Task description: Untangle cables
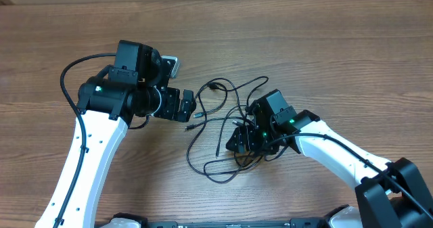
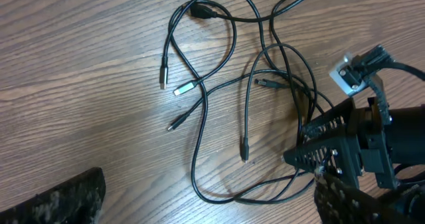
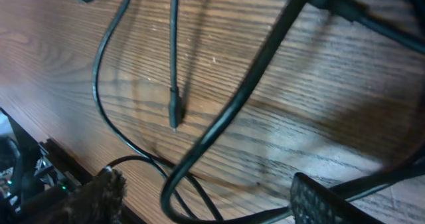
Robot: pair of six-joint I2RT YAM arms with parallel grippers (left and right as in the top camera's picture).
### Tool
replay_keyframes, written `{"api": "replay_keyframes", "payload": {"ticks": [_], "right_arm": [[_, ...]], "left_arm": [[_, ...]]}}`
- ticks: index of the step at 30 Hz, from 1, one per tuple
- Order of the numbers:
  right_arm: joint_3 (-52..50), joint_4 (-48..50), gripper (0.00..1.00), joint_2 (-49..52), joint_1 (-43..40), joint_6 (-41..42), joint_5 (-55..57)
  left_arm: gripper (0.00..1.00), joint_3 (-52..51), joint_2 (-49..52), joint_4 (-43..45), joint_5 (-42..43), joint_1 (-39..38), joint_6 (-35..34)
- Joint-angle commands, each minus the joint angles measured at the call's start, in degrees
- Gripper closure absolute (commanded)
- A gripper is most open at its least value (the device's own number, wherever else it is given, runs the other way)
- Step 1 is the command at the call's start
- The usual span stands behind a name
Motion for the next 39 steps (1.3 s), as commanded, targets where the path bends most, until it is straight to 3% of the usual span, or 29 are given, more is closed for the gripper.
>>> {"api": "replay_keyframes", "payload": {"ticks": [1,12,13,16,19,28,33,39], "right_arm": [[-0.61,0.52,0.26,0.24,1.11,0.37,0.39],[-0.61,6.23,0.42,0.28,7.37,1.70,0.66],[-0.61,6.64,0.46,0.28,7.61,1.73,0.66],[-0.61,7.67,0.75,0.28,7.69,2.23,0.66],[-0.61,8.20,0.94,0.28,7.69,2.99,0.63],[0.92,8.28,0.96,0.17,5.92,3.32,-2.64],[5.18,8.17,0.96,-1.29,3.37,1.11,-8.07],[12.50,5.42,0.96,-7.21,1.38,-0.15,-7.10]], "left_arm": [[0.00,0.44,-0.26,0.22,0.46,0.00,1.29],[0.00,0.44,-0.26,0.24,0.46,0.00,1.29],[0.00,0.44,-0.26,0.24,0.46,0.00,1.29],[0.00,0.44,-0.26,0.22,0.46,0.00,1.29],[0.00,0.44,-0.26,0.22,0.46,0.00,1.29],[0.00,0.44,-0.26,0.24,0.46,0.00,1.29],[0.00,0.44,-0.26,0.22,0.46,0.00,1.29],[0.00,0.44,-0.26,0.22,0.46,0.00,1.29]]}}
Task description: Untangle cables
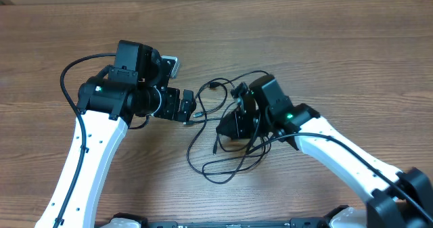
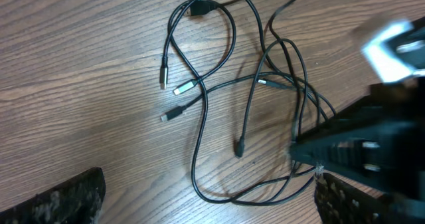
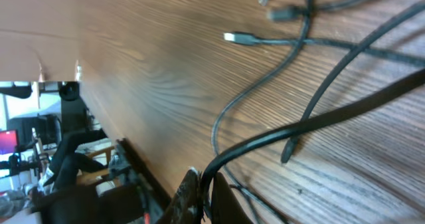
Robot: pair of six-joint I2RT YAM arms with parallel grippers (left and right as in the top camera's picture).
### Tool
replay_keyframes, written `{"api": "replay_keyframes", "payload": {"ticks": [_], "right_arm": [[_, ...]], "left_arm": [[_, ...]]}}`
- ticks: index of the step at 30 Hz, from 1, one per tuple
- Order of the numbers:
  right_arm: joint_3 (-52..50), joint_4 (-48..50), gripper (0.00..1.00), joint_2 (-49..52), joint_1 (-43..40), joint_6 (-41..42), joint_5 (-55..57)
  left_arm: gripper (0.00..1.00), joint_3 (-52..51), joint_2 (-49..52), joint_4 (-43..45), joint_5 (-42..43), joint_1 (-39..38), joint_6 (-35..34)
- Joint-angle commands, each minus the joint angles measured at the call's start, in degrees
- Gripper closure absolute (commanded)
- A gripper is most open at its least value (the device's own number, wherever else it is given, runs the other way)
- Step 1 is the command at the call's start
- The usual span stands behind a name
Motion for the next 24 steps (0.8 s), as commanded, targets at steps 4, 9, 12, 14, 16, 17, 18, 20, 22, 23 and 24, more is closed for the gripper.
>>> {"api": "replay_keyframes", "payload": {"ticks": [4,9,12,14,16,17,18,20,22,23,24], "right_arm": [[7.58,-3.19,0.96,-8.90,-2.54,-1.51,2.34],[11.85,-5.16,0.96,-15.04,-5.68,-1.46,3.21],[14.73,-6.56,0.96,-18.69,-7.48,-1.51,3.37],[15.87,-8.41,0.95,-20.39,-8.11,-1.51,4.79],[15.98,-11.72,0.82,-21.29,-8.17,-1.51,8.28],[15.98,-13.75,0.69,-21.29,-8.17,-1.51,9.81],[15.89,-16.15,0.57,-21.11,-8.17,-1.53,11.19],[15.63,-20.35,0.30,-20.13,-8.07,-1.53,12.70],[15.15,-24.63,0.00,-17.16,-8.07,-1.60,13.49],[14.75,-25.11,0.00,-16.00,-8.07,-1.55,13.53],[14.12,-25.27,0.00,-14.53,-8.07,-1.49,13.38]], "left_arm": [[0.01,0.44,-0.26,0.20,0.46,0.00,1.31],[0.00,0.44,-0.26,0.20,0.46,0.00,1.31],[0.00,0.44,-0.26,0.20,0.46,0.00,1.31],[0.00,0.44,-0.26,0.20,0.46,0.00,1.31],[0.00,0.44,-0.26,0.20,0.46,0.00,1.31],[0.00,0.44,-0.26,0.20,0.46,0.00,1.31],[0.00,0.44,-0.26,0.20,0.46,0.00,1.31],[0.00,0.44,-0.26,0.20,0.46,0.00,1.31],[0.00,0.44,-0.26,0.20,0.46,0.00,1.31],[0.00,0.44,-0.26,0.20,0.46,0.00,1.31],[0.00,0.44,-0.26,0.20,0.46,0.00,1.31]]}}
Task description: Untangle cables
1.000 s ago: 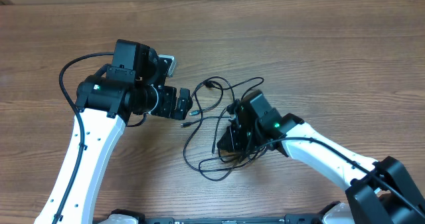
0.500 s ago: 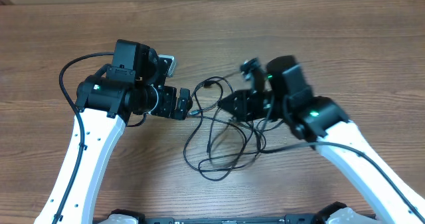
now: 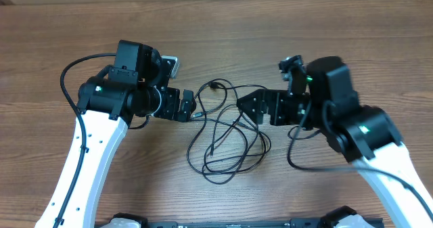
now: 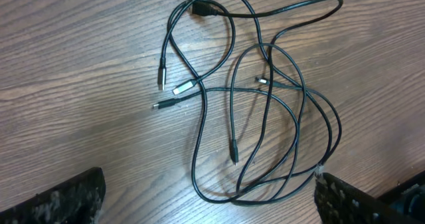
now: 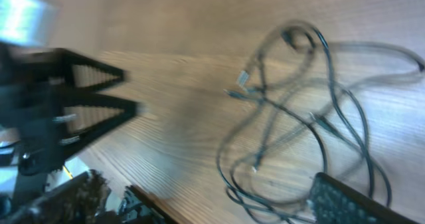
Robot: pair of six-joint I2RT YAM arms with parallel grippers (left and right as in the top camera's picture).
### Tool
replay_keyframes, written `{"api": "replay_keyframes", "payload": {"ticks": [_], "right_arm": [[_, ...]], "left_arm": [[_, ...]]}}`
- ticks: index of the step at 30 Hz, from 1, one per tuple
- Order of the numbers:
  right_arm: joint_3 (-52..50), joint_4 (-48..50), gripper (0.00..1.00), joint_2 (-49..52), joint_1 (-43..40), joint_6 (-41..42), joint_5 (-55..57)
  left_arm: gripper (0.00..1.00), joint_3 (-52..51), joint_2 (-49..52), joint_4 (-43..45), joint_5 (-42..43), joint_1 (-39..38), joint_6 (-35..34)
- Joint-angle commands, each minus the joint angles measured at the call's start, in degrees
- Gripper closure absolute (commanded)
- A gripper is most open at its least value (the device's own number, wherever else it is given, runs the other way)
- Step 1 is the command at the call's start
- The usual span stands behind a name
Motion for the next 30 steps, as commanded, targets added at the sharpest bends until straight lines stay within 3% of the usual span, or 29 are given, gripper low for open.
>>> {"api": "replay_keyframes", "payload": {"ticks": [1,12,24,30], "right_arm": [[-1.86,-0.68,0.00,5.31,0.00,-0.09,2.47],[-4.92,7.19,0.03,23.26,1.07,1.40,-8.55],[-6.03,13.68,0.12,33.66,13.29,12.24,-4.72],[-6.14,16.24,0.32,35.17,16.61,16.85,-3.72]], "left_arm": [[0.00,0.44,-0.26,0.24,0.46,0.00,1.29],[0.01,0.44,-0.26,0.26,0.46,0.00,1.29],[0.00,0.44,-0.26,0.26,0.46,0.00,1.29],[0.00,0.44,-0.26,0.24,0.46,0.00,1.29]]}}
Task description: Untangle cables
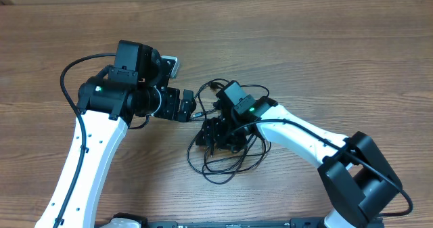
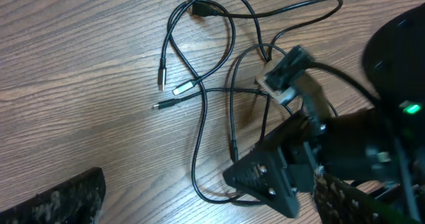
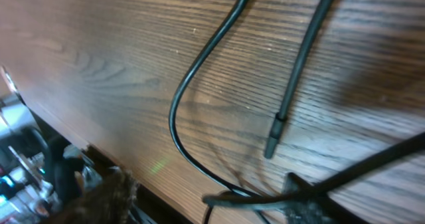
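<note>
A tangle of thin black cables (image 1: 233, 162) lies mid-table, its loops crossing one another (image 2: 199, 137). Silver plug ends (image 2: 182, 88) stick out on its left and a black plug (image 2: 202, 10) lies at the top. My right gripper (image 1: 215, 134) is low over the tangle's left part, open, with one cable strand (image 3: 265, 199) running across between its fingers (image 3: 106, 197). A loose cable tip (image 3: 272, 141) lies just ahead of it. My left gripper (image 1: 184, 106) hovers open to the left of the tangle, holding nothing (image 2: 206, 189).
The wooden table (image 1: 338, 45) stretches bare around the tangle. My right arm (image 1: 304, 137) reaches in from the lower right, over the tangle's right side. A pale strip of wall runs along the table's far edge.
My right gripper was raised and open to the right of the tangle; now it is low over the tangle's left part, with a strand between its open fingers. The left arm has not moved.
My right gripper was open and low at the tangle's right side. Then it was shut on a cable near the middle. Then it was open, raised to the right, with the cables lying looser. Now it sits low on the left part.
</note>
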Robot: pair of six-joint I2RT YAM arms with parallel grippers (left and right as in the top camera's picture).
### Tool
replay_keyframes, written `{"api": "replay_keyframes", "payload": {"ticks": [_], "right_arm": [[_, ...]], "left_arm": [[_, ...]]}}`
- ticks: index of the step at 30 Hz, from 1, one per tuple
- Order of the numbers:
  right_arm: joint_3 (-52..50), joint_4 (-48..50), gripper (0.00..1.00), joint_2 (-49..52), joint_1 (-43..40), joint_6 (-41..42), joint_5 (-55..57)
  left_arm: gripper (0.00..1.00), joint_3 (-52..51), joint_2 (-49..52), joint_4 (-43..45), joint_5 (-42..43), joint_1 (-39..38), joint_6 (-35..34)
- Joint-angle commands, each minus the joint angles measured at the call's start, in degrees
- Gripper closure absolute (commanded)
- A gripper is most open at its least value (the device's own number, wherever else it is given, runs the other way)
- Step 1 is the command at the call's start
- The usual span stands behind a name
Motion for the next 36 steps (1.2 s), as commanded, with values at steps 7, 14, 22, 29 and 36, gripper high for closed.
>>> {"api": "replay_keyframes", "payload": {"ticks": [7,14,22,29,36], "right_arm": [[-1.68,3.50,0.38,0.57,1.33,6.86,4.04],[-8.33,12.44,0.52,0.57,3.13,12.90,3.98],[-9.18,12.68,0.96,0.39,3.82,12.83,4.00],[-9.18,9.75,0.96,-6.14,1.38,12.15,7.96],[-6.86,6.49,0.96,-20.11,-3.45,6.03,8.17]], "left_arm": [[0.00,0.44,-0.26,0.22,0.46,0.00,1.29],[0.00,0.44,-0.26,0.22,0.46,0.00,1.29],[0.00,0.44,-0.26,0.22,0.46,0.00,1.29],[0.00,0.44,-0.26,0.24,0.46,0.00,1.29],[0.00,0.44,-0.26,0.24,0.46,0.00,1.29]]}}
